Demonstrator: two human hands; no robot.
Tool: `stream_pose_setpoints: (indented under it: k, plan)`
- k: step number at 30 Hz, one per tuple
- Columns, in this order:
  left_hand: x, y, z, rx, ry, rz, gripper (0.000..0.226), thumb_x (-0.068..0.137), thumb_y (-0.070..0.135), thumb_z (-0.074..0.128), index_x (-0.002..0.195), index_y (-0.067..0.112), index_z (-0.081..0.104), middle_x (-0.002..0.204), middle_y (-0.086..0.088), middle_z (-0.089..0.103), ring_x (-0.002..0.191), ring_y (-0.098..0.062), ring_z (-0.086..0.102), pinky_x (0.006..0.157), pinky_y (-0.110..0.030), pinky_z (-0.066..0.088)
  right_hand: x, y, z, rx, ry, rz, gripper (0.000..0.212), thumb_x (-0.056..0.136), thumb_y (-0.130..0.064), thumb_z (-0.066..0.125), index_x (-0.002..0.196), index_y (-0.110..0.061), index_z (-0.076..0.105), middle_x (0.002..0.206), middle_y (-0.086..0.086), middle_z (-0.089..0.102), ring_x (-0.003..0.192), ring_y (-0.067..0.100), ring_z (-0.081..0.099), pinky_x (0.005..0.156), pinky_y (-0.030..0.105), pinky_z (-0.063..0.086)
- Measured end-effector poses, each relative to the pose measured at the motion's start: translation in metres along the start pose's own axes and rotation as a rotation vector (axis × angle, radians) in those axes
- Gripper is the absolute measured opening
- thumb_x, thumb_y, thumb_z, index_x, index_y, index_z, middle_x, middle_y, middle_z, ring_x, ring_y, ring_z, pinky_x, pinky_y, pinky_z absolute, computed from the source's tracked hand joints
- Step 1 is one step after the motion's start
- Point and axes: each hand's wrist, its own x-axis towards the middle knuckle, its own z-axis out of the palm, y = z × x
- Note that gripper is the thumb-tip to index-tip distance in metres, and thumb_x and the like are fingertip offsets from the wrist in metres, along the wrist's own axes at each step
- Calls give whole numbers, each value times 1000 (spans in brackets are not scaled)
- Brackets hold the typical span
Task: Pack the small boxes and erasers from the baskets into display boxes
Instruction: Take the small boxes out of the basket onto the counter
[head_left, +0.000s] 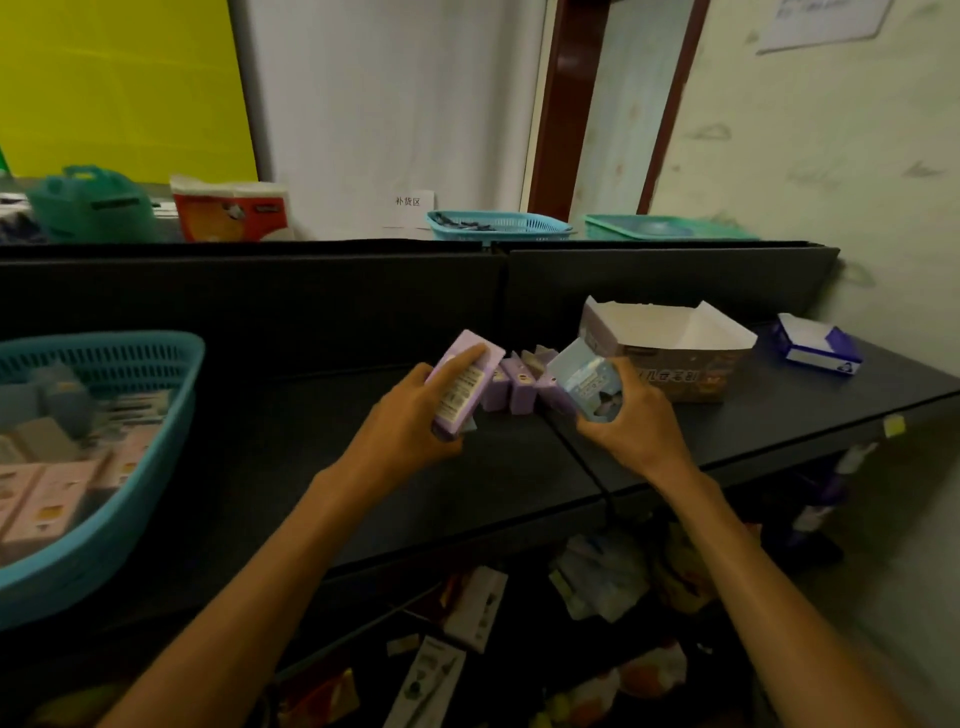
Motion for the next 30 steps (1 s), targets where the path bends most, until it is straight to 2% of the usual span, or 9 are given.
stream_pose_setpoints:
  k: [4,6,10,13,17,23,30]
  plan:
    - [26,-5,31,174,-6,37,98,80,25,70,144,49,-1,133,-2,31,118,-18,39,88,-29,47,13,29,22,-118,-51,-44,71,72,-23,79,133,-17,43,126,7,55,111,24,56,82,29,46]
    - [36,-10,44,213,-61,17,97,81,27,68,144,49,-3,137,-2,28,123,-20,35,91,-32,45,19,40,34,-150,-67,-54,73,71,-23,79,134,-15,43,127,8,55,113,26,56,84,32,47]
    - [50,-21,63,125,-177,-89,101,78,25,72,142,52,-2,145,0,18,132,-21,27,101,-37,41,38,55,49,-210,-93,-29,75,70,-24,79,135,-14,43,128,9,53,116,28,51,86,35,46]
    - [61,-26,70,59,-169,-106,103,77,28,74,140,54,-4,146,2,15,133,-19,26,102,-35,40,53,62,56,-190,-199,-20,77,70,-26,79,135,-18,39,132,7,49,120,25,48,93,38,45]
    - [73,-25,81,4,-139,-85,96,77,39,72,142,51,4,150,5,13,136,-16,21,103,-32,35,69,68,62,-127,-247,39,77,71,-29,80,131,-21,34,132,8,48,120,24,49,96,41,46]
    - [87,-25,103,34,-140,-123,82,80,49,64,144,47,12,155,9,7,143,-14,-2,115,-47,20,82,77,60,-191,-334,-25,82,72,-47,76,137,-17,36,139,6,40,126,23,40,104,40,38]
    - [88,-9,106,25,-128,-199,83,79,49,66,143,48,13,155,7,8,143,-14,-1,114,-45,16,81,82,54,-151,-392,-76,87,76,-56,69,143,-18,28,142,4,36,130,21,36,108,36,33]
